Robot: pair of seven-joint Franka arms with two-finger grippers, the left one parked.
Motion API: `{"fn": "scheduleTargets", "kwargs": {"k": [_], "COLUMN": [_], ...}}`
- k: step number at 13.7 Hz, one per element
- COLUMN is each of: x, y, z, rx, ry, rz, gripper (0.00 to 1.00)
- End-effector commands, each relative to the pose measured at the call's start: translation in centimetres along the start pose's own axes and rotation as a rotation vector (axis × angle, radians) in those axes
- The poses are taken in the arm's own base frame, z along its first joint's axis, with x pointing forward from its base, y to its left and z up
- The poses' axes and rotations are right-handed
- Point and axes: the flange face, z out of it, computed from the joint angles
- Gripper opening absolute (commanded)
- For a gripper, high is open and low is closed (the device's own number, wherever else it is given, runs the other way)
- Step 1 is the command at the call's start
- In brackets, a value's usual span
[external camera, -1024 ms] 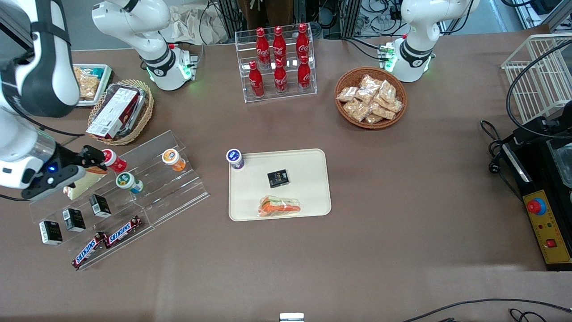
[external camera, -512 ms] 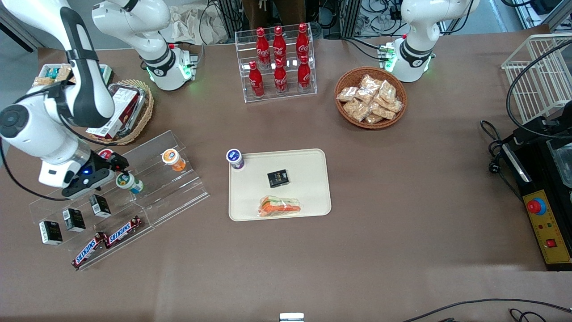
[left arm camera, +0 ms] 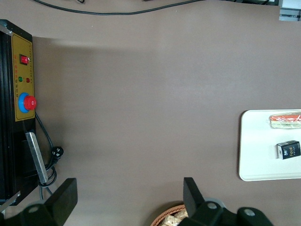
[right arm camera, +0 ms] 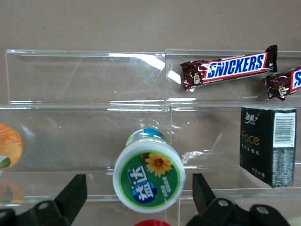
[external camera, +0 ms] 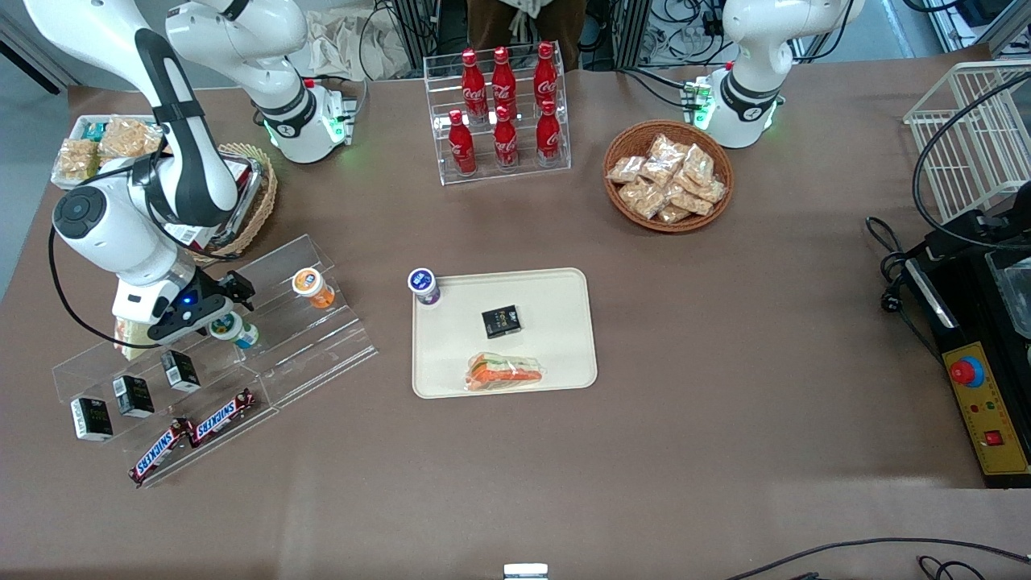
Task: Place green gum on tray
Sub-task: 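Close the right gripper around the green-lidded gum bottle, then lift the green gum bottle and carry it over the cream tray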
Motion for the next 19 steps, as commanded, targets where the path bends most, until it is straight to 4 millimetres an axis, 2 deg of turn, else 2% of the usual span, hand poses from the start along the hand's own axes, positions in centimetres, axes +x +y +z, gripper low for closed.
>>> {"fn": "scheduleTargets", "kwargs": {"k": [1, 2, 3, 4, 5, 8, 10, 12, 15, 16, 18, 19], "x": [-0.3, -0.3, -0.2, 0.0, 0.0, 0.2, 1.4, 3.6, 6.3, 7.3, 8.1, 8.3], "y": [-0.5, -0.5, -0.7, -0.8, -0.8, -0.8, -0.3, 0.8, 1.7, 0.8, -0.3, -1.3], "z": [-0.2, -0.2, -0.4, -0.4, -0.5, -0.8, -2.7, -7.6, -16.7, -19.7, -26.0, -28.4], "rx": [0.001, 0.002, 0.004, 0.004, 0.003, 0.003, 0.000, 0.046, 0.123, 0.128, 0.139, 0.148], "ry": [0.022, 0.021, 0.021, 0.022, 0.023, 0.024, 0.035, -0.019, -0.057, -0.062, -0.081, -0.095], "rz": [0.029, 0.042, 0.052, 0.053, 0.052, 0.051, 0.044, 0.047, 0.071, 0.063, 0.093, 0.110], "gripper": [0.94, 0.69, 0.36, 0.22, 0.14, 0.13, 0.13, 0.13, 0.13, 0.13, 0.14, 0.14]}}
